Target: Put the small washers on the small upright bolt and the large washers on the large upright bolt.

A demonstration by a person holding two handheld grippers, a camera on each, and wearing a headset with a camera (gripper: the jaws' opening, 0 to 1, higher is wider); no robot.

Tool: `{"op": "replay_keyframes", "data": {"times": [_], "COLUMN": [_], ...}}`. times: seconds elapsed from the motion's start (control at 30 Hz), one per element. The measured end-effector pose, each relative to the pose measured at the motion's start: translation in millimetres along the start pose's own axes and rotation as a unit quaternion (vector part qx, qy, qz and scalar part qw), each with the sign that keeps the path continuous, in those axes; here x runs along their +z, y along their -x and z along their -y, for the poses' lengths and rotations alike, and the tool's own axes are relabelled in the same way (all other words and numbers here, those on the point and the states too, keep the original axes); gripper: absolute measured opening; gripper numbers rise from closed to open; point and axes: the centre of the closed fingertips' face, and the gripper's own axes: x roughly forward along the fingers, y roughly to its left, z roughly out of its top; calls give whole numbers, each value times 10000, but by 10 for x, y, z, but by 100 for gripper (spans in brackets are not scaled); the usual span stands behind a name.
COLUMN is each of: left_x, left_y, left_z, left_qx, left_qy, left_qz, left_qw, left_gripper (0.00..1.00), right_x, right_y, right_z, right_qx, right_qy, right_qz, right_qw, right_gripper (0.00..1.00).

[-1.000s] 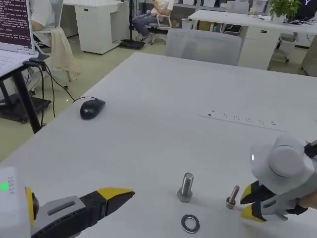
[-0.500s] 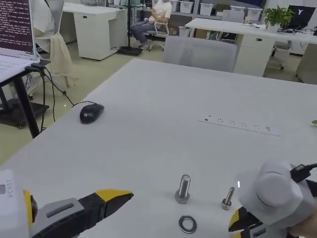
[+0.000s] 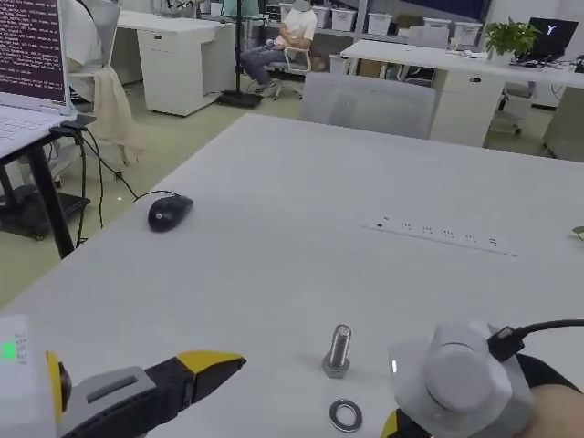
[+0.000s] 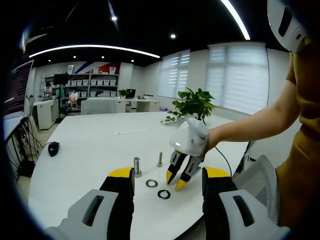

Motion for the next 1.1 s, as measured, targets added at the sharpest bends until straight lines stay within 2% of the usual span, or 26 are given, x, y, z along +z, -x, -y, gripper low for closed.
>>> {"op": "replay_keyframes", "data": {"times": [0.27,0.53,1.1], "left_x": [-16,-22,-6], "left_y": [-25,-26,-40], "left_z": [20,-15,-65], "left_qx": [-40,-6,8], "left_qy": [17,19,14], "left_qz": [-11,-32,-30], "left_qw": [10000,10000,10000], "left_gripper": [53,53,53], "right_x": [102,220,290], "right_y": [-70,-121,-157], "right_z": [5,-3,-39], "right_qx": [8,166,300], "right_qy": [104,142,483], "right_qz": [-21,41,-83], "right_qw": [9999,9998,9984], "right_gripper": [27,28,29]}}
